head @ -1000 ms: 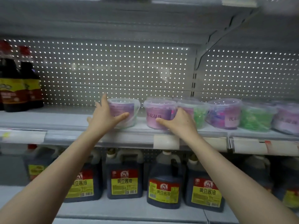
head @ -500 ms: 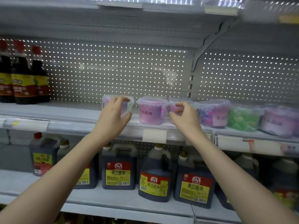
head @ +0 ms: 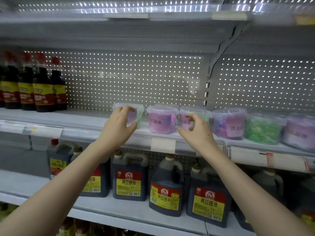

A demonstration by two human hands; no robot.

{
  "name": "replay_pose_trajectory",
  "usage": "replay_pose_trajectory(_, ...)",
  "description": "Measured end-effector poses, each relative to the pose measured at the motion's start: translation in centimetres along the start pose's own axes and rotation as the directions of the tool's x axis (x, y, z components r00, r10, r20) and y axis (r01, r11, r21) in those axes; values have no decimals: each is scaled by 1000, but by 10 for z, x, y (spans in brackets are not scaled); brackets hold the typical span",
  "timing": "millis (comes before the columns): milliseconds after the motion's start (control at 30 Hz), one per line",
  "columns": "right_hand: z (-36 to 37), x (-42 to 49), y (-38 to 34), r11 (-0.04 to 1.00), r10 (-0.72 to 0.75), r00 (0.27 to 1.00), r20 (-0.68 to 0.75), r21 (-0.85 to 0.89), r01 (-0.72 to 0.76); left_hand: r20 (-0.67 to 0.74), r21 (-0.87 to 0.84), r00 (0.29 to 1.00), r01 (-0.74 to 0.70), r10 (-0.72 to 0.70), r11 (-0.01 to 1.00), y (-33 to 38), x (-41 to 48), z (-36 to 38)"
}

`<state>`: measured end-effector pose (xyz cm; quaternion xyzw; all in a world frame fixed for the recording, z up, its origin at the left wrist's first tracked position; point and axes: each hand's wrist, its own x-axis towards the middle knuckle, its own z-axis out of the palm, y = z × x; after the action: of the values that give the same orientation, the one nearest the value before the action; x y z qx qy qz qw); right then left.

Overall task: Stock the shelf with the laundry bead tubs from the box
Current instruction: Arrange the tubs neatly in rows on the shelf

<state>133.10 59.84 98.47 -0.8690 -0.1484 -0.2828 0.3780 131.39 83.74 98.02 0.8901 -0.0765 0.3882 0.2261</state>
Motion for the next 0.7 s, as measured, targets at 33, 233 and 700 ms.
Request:
replay_pose_trajectory(33,3,3,-4,1000,-5,1000,2,0,5,5,8,1000,3,-3,1000,-5,6,-2)
replay_pose_trajectory(233,30,27,-25,996,-31,999,34,-88,34,106,168,993,-77,59,983,-50,43,2)
replay_pose_trajectory(700,100,68,-66,971,78,994,-72,-219,-92,326,151,936,-192,134,970,-127,127,6)
